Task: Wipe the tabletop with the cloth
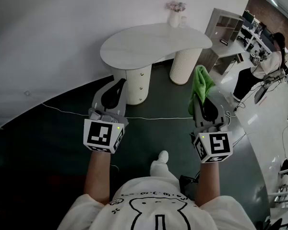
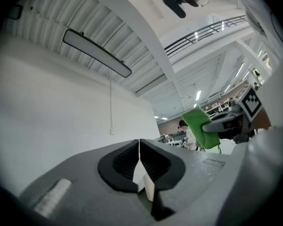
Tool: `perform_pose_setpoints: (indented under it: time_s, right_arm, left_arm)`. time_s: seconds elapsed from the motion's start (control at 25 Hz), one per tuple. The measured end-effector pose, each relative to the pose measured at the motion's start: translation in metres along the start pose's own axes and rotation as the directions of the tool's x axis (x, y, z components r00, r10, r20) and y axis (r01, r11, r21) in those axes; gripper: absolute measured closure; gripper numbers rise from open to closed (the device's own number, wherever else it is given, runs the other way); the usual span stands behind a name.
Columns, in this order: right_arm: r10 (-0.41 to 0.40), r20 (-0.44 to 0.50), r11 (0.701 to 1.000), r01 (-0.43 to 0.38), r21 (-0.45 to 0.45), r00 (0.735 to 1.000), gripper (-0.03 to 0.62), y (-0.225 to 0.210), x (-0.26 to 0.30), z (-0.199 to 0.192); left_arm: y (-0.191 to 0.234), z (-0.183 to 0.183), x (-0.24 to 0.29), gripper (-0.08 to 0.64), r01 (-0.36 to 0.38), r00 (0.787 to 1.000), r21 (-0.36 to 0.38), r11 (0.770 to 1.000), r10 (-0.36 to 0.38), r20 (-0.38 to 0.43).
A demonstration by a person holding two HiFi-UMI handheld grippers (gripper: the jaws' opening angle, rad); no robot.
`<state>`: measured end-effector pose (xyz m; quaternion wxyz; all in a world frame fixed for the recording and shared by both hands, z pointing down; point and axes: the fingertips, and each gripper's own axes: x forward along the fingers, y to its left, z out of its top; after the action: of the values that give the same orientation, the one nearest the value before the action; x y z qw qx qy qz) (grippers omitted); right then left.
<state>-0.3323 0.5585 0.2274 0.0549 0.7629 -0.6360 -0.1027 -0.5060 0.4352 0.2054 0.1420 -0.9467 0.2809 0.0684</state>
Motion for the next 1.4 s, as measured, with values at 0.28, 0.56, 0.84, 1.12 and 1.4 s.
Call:
perform_pose_setpoints:
  time_s: [0.28, 0.56, 0.84, 1.12, 1.4]
  right_arm:
    - [0.014, 0.002, 1.0, -0.014, 0.0, 1.0, 0.549, -0.01, 0.024, -0.011]
    - [0.023, 0.02, 0.999, -0.024, 0.04, 1.0, 0.549, -0.047, 0.08, -0.023]
    - [0.05, 0.01, 0.998, -0.05, 0.036, 0.999, 0.549, -0.1, 0.142, -0.04]
    - [0.054, 0.015, 0.998, -0.055, 0.035, 0.998, 0.549, -0.166, 0.192, -0.054]
    - [0.046, 0.018, 0.998, -0.046, 0.05, 0.999, 0.549, -0.199, 0.21, -0.069]
  left_arm:
    - [0.004, -0.009, 0.023, 0.54, -0.015, 1.0, 0.002, 1.0, 0.015, -0.006]
    - [0.016, -0.022, 0.078, 0.54, -0.026, 0.999, 0.024, 0.999, 0.026, -0.019]
    - [0.023, -0.035, 0.158, 0.54, -0.049, 0.998, 0.028, 0.998, 0.05, -0.032]
    - [0.02, -0.048, 0.232, 0.54, -0.085, 0.996, 0.016, 0.996, 0.085, -0.022]
    - [0.011, -0.059, 0.266, 0.54, -0.088, 0.996, 0.014, 0.996, 0.088, -0.025]
